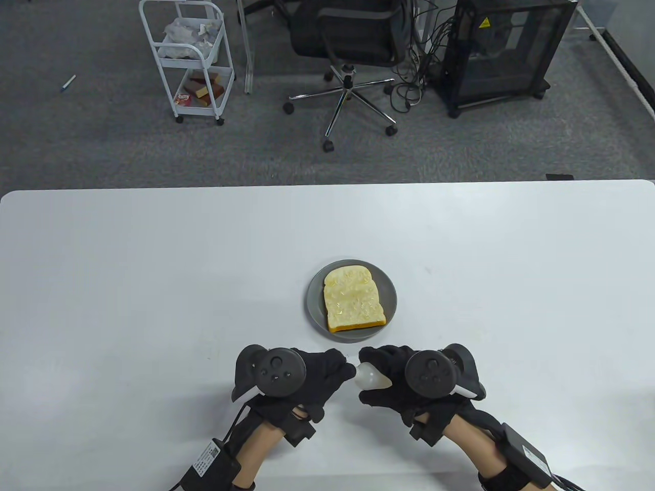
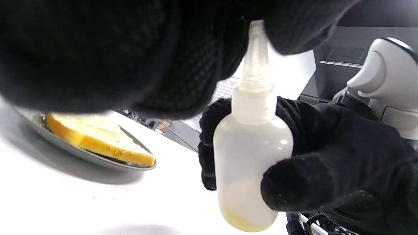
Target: Squeeze honey bottle to draw zigzag on toast
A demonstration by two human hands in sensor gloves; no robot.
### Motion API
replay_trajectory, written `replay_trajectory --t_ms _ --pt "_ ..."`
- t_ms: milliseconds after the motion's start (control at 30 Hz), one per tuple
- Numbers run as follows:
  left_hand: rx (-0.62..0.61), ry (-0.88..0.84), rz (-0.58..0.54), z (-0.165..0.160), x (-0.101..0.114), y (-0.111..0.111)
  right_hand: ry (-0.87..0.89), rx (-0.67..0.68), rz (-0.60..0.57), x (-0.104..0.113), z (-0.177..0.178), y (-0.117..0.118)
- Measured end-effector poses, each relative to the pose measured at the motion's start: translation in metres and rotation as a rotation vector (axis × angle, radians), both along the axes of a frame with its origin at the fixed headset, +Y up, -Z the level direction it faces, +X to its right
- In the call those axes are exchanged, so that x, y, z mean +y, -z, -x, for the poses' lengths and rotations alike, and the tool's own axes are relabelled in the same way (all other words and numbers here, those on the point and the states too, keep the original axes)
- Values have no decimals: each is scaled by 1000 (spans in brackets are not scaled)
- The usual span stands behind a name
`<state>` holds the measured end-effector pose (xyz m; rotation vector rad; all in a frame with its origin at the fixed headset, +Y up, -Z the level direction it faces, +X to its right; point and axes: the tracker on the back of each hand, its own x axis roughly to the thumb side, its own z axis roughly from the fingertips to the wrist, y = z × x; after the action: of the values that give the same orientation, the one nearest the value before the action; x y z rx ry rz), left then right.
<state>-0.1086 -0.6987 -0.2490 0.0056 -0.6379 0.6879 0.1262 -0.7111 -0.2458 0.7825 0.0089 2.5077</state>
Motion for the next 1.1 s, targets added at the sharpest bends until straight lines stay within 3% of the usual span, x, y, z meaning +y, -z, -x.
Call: replay_trajectory --t_ms 67,200,467,567,733,967,1100 --pt "-26 -44 54 1 0 1 3 -3 4 0 -1 1" --pt "-23 8 -12 -2 1 1 -20 6 5 -2 1 0" --pt "63 -82 -21 17 10 8 -4 -24 25 -3 -7 7" --pt "163 -56 -46 39 16 16 13 -54 27 -1 -16 12" --pt "437 170 -86 92 12 37 62 -114 18 7 -36 20" --pt "689 474 58 142 -17 62 103 -169 22 12 -56 28" --pt "840 582 250 159 -34 65 111 -182 27 12 -62 30"
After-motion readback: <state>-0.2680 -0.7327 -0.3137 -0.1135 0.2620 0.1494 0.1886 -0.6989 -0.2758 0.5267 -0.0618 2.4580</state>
